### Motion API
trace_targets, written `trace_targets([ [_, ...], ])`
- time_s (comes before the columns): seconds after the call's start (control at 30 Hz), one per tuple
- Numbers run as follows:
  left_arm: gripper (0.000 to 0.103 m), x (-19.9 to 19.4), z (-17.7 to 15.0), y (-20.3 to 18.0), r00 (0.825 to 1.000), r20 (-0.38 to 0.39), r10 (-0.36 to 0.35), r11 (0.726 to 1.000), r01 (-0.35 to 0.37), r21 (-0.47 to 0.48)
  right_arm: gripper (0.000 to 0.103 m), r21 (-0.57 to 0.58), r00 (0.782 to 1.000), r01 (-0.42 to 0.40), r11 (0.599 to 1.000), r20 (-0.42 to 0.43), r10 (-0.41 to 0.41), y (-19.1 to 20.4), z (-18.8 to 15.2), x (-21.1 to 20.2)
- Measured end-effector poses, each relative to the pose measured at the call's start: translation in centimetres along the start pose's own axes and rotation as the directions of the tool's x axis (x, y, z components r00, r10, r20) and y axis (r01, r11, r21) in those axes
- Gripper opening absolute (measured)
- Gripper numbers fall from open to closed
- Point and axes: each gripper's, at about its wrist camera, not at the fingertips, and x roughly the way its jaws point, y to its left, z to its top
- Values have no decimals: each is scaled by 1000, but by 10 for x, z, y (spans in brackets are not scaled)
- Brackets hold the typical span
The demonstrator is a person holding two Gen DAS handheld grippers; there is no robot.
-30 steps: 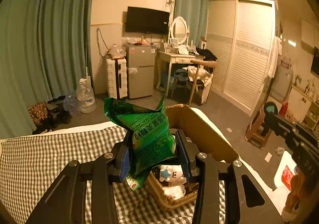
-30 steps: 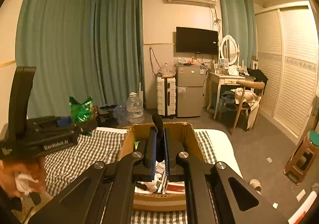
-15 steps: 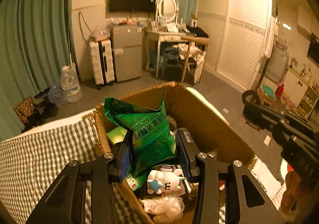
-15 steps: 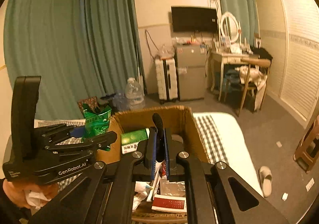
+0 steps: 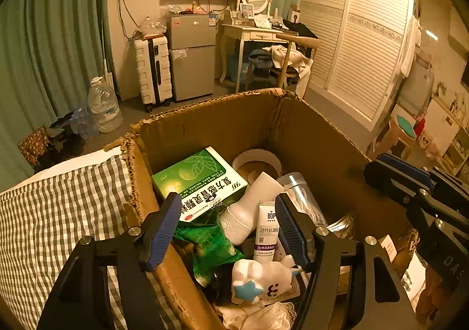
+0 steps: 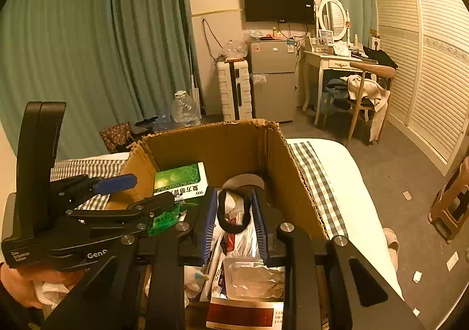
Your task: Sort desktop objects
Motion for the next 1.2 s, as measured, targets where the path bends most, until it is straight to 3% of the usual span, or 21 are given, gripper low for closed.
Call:
trace_targets([
  [0.2, 76, -25, 2, 3, 999, 29, 27, 1000, -26, -8, 25, 13, 999, 12, 1000, 43, -13, 1, 8, -18],
  [0.4, 81, -65, 11, 1, 995, 81, 57, 998, -56, -19, 40, -10, 994, 22, 1000, 103, -21, 9, 18, -52],
  [0.47, 86, -77, 14, 1, 993, 101, 67, 997, -64, -32, 50, -16, 993, 17, 1000, 119, -15, 12, 21, -67],
  [0.5, 93, -85, 15, 2, 990, 115, 76, 997, -72, -41, 63, -18, 992, 13, 1000, 123, -10, 13, 23, -73],
  [0.53, 101, -94, 16, 2, 987, 131, 96, 995, -90, -50, 83, -21, 993, 1, 1000, 120, 1, 14, 24, -79],
  [0.6, 103, -112, 15, 3, 975, 168, 149, 988, -141, -57, 95, -24, 991, -25, 999, 131, 28, 15, 26, -94],
  [0.8, 103, -161, 11, 15, 959, 212, 190, 980, -174, -93, 103, -35, 983, 4, 999, 183, 3, 30, 24, -138],
  [1.2, 103, -257, -12, 60, 934, 265, 242, 968, -213, -134, 103, -42, 968, -25, 999, 250, 34, 82, 17, -207],
])
